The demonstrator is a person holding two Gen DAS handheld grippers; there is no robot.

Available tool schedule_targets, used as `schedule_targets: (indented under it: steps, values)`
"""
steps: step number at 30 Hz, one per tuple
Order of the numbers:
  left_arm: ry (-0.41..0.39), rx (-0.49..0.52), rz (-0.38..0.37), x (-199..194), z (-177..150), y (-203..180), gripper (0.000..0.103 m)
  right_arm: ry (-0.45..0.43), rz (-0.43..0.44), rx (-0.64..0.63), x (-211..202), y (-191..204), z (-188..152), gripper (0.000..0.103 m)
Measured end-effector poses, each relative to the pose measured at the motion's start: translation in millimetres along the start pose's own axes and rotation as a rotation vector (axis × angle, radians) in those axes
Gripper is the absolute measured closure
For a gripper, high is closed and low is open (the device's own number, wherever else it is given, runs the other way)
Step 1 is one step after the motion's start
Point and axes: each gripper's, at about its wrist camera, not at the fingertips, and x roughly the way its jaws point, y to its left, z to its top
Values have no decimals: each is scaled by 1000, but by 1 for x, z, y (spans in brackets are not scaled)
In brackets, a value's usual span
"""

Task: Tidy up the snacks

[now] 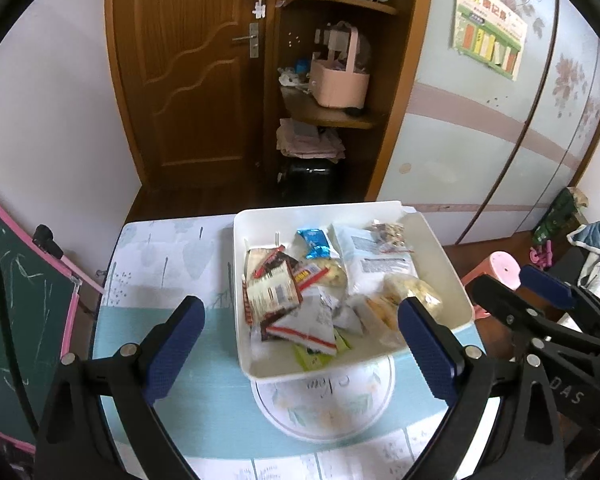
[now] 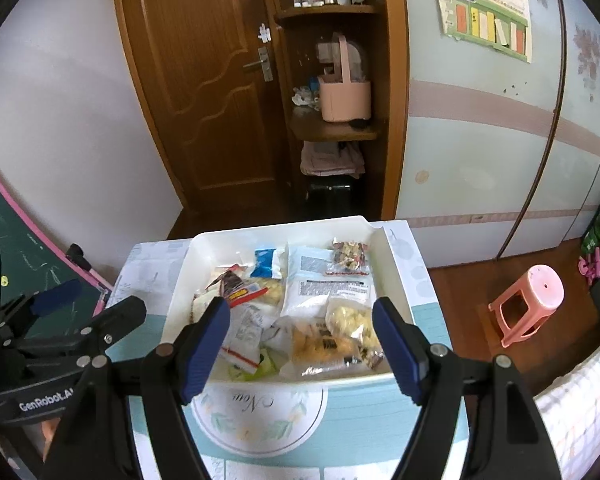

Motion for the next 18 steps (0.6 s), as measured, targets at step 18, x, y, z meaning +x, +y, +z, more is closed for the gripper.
schedule_targets:
  steps: [18]
  values:
    - [-24,43,89,-121,-138,5,1,-16,87,-10,-103,23,-128,28]
